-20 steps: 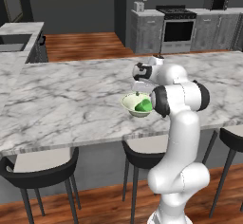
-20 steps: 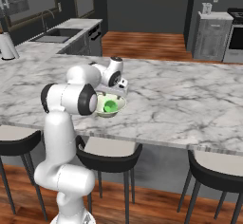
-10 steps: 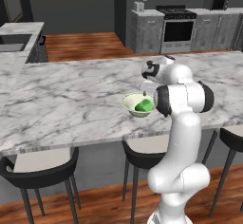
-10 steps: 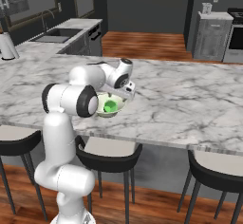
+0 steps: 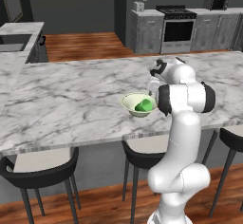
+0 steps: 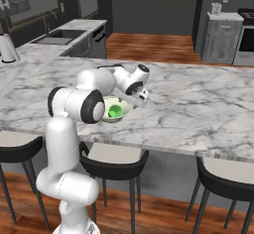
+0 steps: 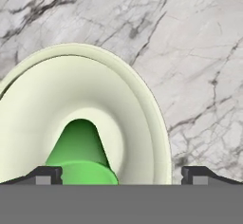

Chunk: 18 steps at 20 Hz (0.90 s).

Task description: Place the cup inside the bowl on the dining table and move the bowl to any counter.

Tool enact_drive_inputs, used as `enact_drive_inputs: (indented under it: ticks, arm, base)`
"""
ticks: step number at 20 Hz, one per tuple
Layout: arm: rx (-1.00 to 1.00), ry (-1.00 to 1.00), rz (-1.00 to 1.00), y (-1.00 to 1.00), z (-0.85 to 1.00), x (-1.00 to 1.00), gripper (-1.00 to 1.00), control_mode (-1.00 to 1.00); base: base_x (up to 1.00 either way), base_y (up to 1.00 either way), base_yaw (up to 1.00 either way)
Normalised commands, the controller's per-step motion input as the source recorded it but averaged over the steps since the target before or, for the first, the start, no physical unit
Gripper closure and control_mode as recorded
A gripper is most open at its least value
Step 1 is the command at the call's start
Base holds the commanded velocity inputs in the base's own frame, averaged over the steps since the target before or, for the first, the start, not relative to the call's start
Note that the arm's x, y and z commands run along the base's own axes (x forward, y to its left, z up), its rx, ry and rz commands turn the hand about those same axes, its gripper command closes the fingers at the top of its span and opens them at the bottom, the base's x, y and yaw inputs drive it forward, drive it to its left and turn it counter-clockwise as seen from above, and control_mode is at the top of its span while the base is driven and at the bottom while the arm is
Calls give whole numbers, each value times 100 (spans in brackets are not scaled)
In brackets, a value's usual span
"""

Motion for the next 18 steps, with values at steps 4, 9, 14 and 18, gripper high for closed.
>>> enact_drive_inputs:
  ticks: [4, 9, 14, 18]
  arm:
    - [10, 0, 0, -16, 0, -4, -100, -100]
    - [11, 0, 0, -5, 0, -4, -100, -100]
    - [9, 0, 0, 0, 0, 0, -100, -100]
    - [6, 0, 0, 0, 0, 0, -100, -100]
  base:
    - [0, 0, 0]
    - [0, 0, 0]
    - [0, 0, 0]
    - [0, 0, 0]
